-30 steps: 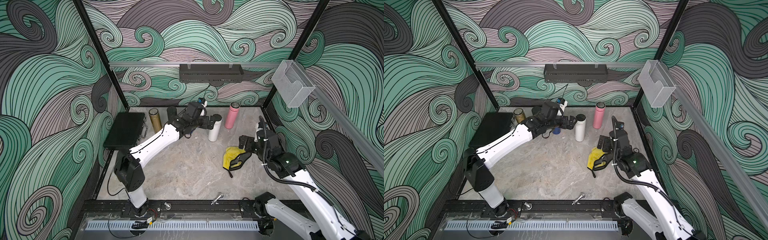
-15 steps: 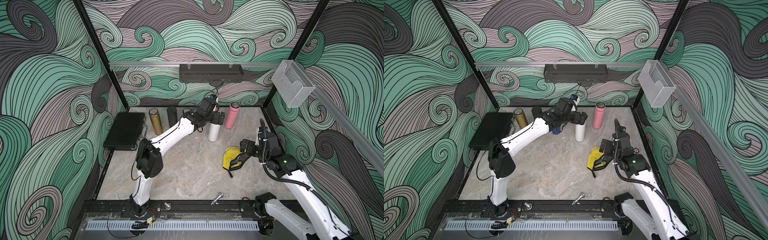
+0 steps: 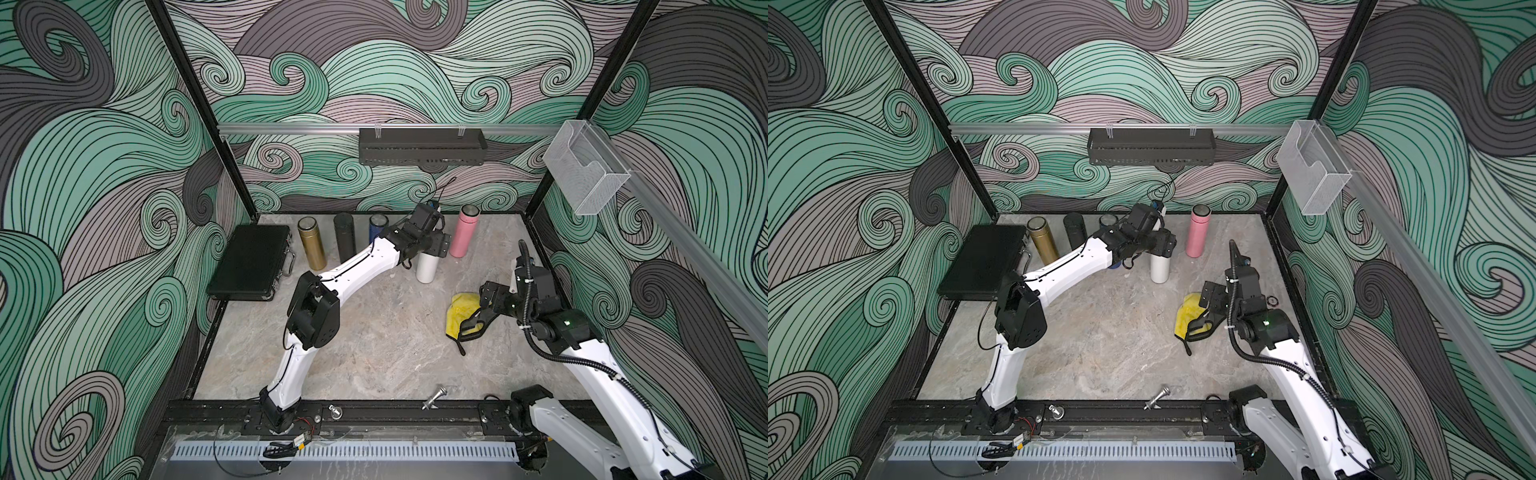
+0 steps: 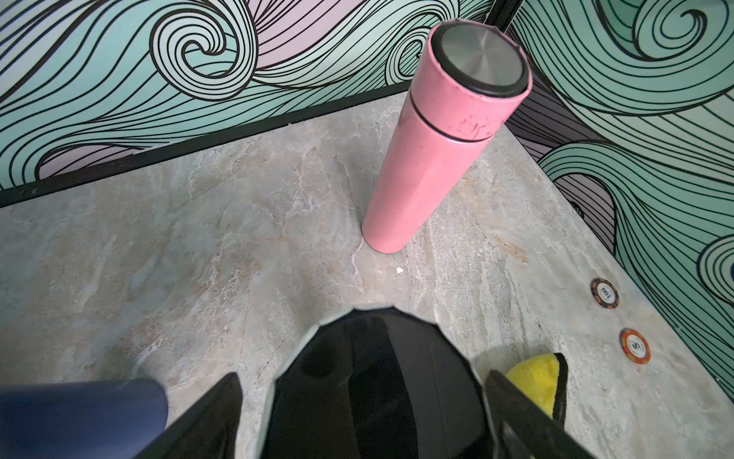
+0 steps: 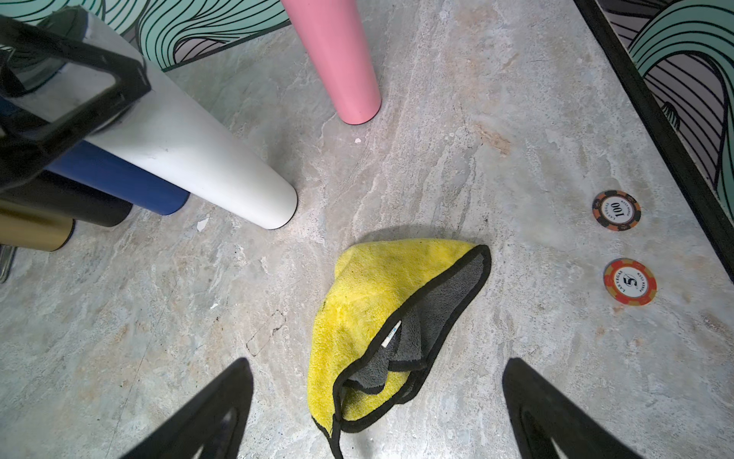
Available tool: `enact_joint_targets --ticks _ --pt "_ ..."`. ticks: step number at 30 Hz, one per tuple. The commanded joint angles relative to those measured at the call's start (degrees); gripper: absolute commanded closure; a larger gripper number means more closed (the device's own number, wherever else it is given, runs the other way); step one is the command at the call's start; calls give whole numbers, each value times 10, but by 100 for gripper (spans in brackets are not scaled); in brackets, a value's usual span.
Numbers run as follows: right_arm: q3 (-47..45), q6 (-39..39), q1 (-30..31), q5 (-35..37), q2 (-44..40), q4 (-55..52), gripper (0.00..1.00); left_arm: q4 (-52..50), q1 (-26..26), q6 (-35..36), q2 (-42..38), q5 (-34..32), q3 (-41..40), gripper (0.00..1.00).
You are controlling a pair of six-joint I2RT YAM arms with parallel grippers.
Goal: Wipe the surface of the thermos
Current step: Pick up the thermos from the center of the board.
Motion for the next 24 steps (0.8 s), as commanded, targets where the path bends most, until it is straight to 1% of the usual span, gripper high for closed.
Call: enact_joint_targets --ticks 1,7,11,14,15,16,17,18,19,22,24 --pt "-5 1 -4 -4 -9 10 3 -9 -5 10 17 -17 23 8" --pt "-12 1 -9 -10 -14 11 4 -14 -6 7 36 -28 35 14" --pt "-17 0 -10 -11 -19 11 5 -18 -6 -1 35 -46 35 24" --pt "-21 1 -10 -17 -18 15 5 -16 -6 -5 32 -61 27 40" --pt "-22 1 -11 -19 -17 16 5 -13 -6 -5 30 -63 22 48" --pt "-26 1 -11 -21 -17 19 6 -11 -6 -5 28 -66 18 58" --pt "-28 0 -11 -22 -16 22 6 -10 -6 -4 26 -69 16 71" --pt "-32 1 -12 -23 -16 26 7 -11 -6 -5 24 -71 15 88" --pt "-35 2 -12 -24 -13 31 7 -15 -6 -5 18 -75 15 100" --pt "-41 4 -13 -34 2 36 7 -11 -8 -4 -25 -76 -20 100" --pt "-45 0 -14 -35 24 36 3 0 -9 -8 -73 -72 -67 100"
